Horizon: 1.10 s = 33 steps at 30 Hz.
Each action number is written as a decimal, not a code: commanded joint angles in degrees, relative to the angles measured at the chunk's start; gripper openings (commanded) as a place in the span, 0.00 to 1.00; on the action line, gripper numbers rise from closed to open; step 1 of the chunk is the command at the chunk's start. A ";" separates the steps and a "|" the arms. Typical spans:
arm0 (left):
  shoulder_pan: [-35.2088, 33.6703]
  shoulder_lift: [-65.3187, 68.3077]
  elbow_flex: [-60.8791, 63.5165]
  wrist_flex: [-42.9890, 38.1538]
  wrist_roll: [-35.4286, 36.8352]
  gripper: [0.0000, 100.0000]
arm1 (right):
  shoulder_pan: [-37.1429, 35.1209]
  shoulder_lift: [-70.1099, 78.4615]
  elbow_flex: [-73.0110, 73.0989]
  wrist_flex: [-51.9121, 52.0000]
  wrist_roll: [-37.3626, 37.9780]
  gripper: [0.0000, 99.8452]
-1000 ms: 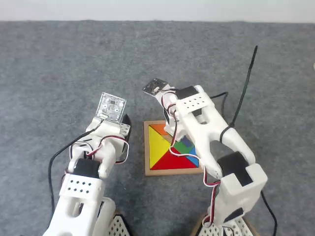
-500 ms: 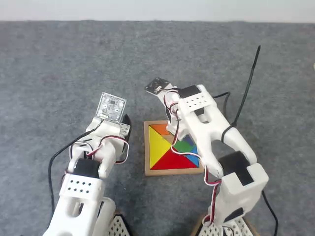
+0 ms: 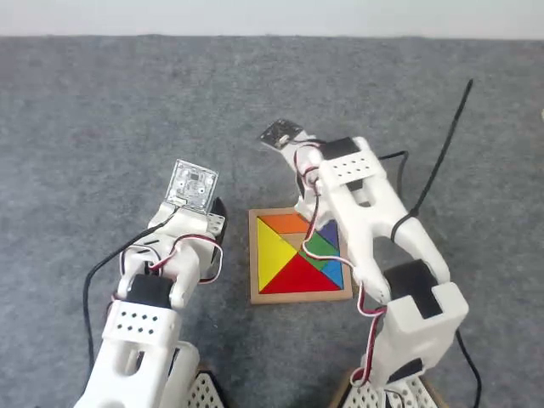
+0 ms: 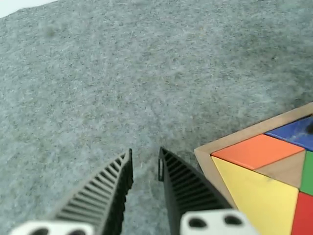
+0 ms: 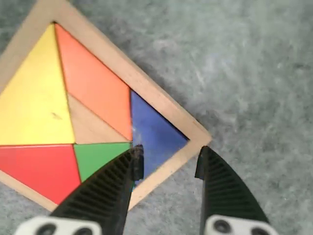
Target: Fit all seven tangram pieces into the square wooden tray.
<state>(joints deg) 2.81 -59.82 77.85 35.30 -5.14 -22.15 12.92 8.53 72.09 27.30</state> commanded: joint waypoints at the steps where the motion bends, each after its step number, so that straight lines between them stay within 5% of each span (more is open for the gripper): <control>1: 0.53 -0.35 -0.57 -1.32 -0.62 0.09 | 1.54 -3.82 -2.99 0.40 1.67 0.18; 11: 0.53 -0.35 -0.57 -1.32 -0.62 0.09 | 1.36 -11.12 -6.51 7.43 -0.62 0.18; 14: 0.53 -0.35 -0.57 -1.32 -0.62 0.09 | 1.10 -20.79 -3.16 7.08 -3.69 0.10; 17: 0.26 -0.62 -0.48 -1.32 -0.62 0.09 | 1.54 -30.20 3.52 6.29 -8.26 0.00; 33: -0.09 -0.79 0.84 -5.36 -0.70 0.09 | 15.16 -71.25 54.51 -9.80 -11.16 0.02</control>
<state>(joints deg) 2.73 -59.82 79.25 31.60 -5.14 -8.26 -51.87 59.69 63.56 16.40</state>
